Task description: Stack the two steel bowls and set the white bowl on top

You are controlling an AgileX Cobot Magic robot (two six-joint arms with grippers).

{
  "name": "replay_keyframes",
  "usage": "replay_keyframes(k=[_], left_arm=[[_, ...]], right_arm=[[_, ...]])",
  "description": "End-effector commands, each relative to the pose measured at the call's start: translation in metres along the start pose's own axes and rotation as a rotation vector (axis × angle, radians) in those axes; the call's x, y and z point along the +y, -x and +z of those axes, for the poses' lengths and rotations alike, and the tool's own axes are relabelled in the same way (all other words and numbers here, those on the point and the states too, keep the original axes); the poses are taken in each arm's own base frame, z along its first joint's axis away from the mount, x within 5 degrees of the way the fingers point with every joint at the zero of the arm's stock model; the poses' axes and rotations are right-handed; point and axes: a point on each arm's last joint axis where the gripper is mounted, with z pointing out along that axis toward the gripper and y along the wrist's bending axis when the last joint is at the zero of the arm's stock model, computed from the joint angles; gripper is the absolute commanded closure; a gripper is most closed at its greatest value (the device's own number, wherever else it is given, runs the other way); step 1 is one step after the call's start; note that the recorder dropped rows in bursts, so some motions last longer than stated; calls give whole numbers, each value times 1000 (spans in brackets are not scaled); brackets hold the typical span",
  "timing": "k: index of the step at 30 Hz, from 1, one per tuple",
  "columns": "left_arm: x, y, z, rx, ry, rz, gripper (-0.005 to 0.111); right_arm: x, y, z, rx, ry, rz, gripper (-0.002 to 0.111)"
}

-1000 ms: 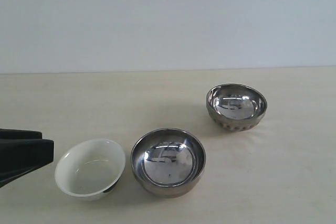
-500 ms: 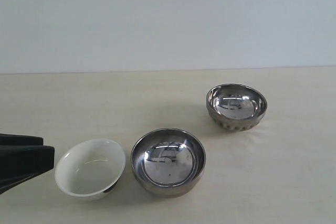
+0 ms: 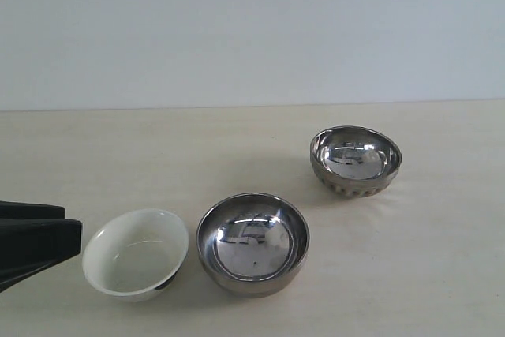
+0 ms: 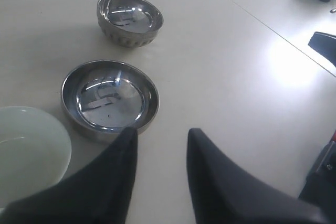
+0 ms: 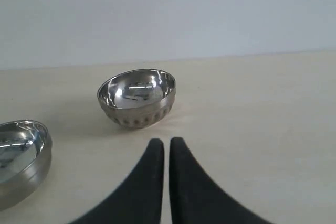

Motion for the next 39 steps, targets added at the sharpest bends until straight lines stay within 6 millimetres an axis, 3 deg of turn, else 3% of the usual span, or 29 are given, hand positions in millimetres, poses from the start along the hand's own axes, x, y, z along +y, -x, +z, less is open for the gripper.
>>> replay_keyframes(k=[1,4,6,10,13,14,20,24,28,33,39], left_arm=[[-1,-3,0,10,-6,-3,75],[-1,-3,0,10,-6,-3,75],[-1,-3,0,10,-6,-3,75],[-1,-3,0,10,-6,-3,75],[-1,-3,0,10,-6,-3,75],[-1,-3,0,10,-6,-3,75],[-1,-3,0,10,-6,-3,75],[-1,-3,0,10,-6,-3,75],[-1,-3,0,10,-6,-3,75],[-1,-3,0,10,-6,-3,75],[0,-3,0,5,-2,-4,75]], right_arm=[[0,2,0,-17,-6,-3,108],[0,4,0,-47,0,3,108],[1,8,0,-81,16,135,108],[4,9,0,-73,75,767,108],[5,10,0,-65,103,1058,108],[5,10,-1,-71,108,1085,108],[4,12,-1,-96,111,1070,108],[6,10,-1,-74,105,831,108],[6,14,-1,-115,136,700,108],[11,49,-12,-237,214,593,108],[11,66,-18,-325,218,491,108]])
